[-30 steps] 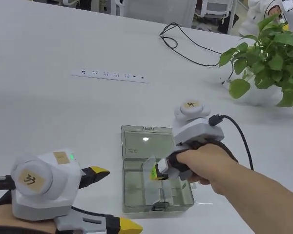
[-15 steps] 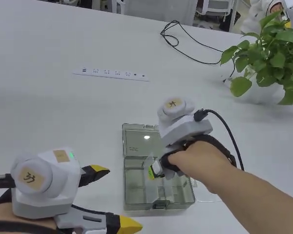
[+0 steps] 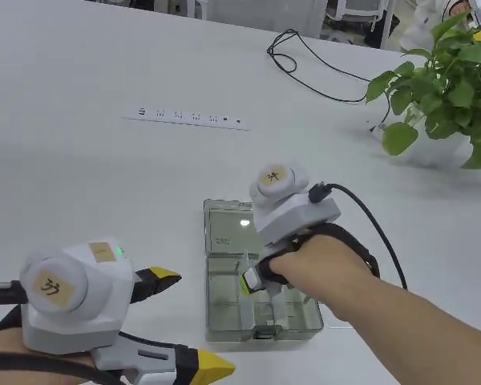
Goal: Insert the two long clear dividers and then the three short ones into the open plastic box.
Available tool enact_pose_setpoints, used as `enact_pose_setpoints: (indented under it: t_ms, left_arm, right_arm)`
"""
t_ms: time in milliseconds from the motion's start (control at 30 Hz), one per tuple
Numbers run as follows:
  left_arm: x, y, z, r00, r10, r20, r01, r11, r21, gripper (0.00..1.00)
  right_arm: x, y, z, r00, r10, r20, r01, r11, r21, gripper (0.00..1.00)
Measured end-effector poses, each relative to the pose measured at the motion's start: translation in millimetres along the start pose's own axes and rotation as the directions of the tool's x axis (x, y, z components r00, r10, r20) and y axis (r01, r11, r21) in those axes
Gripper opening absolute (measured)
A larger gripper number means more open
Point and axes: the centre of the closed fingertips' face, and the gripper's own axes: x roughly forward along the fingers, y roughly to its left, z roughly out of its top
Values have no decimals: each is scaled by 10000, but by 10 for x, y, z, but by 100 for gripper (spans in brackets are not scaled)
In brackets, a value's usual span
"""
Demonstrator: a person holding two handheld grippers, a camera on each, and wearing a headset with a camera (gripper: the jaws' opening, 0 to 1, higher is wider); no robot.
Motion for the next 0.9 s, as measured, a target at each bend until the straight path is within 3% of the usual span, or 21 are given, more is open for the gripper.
enact_pose_setpoints:
  t_ms: [700,900]
  left_arm:
    - [-1,8,-16,9999,26,-98,-26,10000,-7,85]
    - [2,17,3,9999,79,-79,-79,10000,-30,85]
  right_arm:
    - [104,8,-17,9981,539,306,-555,9971,515,9]
    - [98,-2,-12,9951,790,599,-829,9944,659,10]
